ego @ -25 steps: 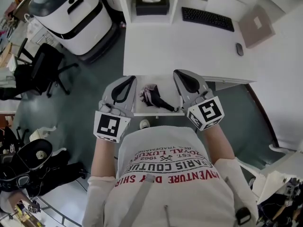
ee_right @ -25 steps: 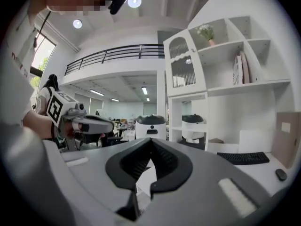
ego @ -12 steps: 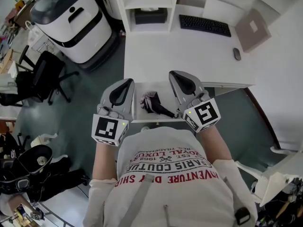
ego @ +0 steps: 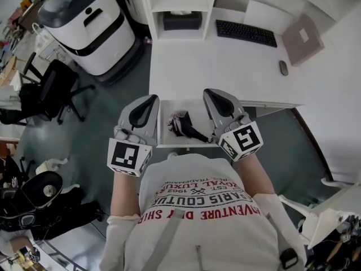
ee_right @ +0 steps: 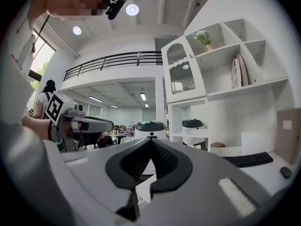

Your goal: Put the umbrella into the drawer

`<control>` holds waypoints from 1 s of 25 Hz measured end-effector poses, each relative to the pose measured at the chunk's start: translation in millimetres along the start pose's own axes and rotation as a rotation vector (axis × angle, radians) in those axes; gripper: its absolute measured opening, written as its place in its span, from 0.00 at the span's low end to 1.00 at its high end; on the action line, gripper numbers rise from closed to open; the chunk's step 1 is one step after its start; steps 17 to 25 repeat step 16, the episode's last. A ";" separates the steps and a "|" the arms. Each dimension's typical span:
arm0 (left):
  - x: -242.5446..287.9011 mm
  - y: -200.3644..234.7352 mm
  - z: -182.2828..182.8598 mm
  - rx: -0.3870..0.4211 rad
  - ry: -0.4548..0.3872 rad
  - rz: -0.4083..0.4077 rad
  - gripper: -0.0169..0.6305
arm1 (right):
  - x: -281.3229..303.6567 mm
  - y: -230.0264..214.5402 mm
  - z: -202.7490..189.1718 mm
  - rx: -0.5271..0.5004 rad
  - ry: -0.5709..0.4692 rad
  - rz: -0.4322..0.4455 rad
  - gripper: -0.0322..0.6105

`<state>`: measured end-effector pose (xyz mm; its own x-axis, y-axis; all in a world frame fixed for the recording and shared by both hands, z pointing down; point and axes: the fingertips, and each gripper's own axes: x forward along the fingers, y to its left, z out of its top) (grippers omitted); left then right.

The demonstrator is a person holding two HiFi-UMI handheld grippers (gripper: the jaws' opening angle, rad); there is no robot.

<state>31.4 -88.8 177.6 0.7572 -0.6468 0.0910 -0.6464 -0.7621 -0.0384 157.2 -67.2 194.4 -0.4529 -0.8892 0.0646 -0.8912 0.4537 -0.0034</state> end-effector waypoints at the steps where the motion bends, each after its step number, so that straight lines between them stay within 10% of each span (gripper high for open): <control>1: 0.2 -0.1 0.6 -0.004 -0.002 0.001 0.04 | -0.1 -0.6 -0.5 -0.001 0.001 -0.003 0.05; 25: -11.3 -14.8 -0.7 -0.021 0.000 -0.015 0.04 | -15.3 1.2 -3.8 0.044 0.017 -0.027 0.05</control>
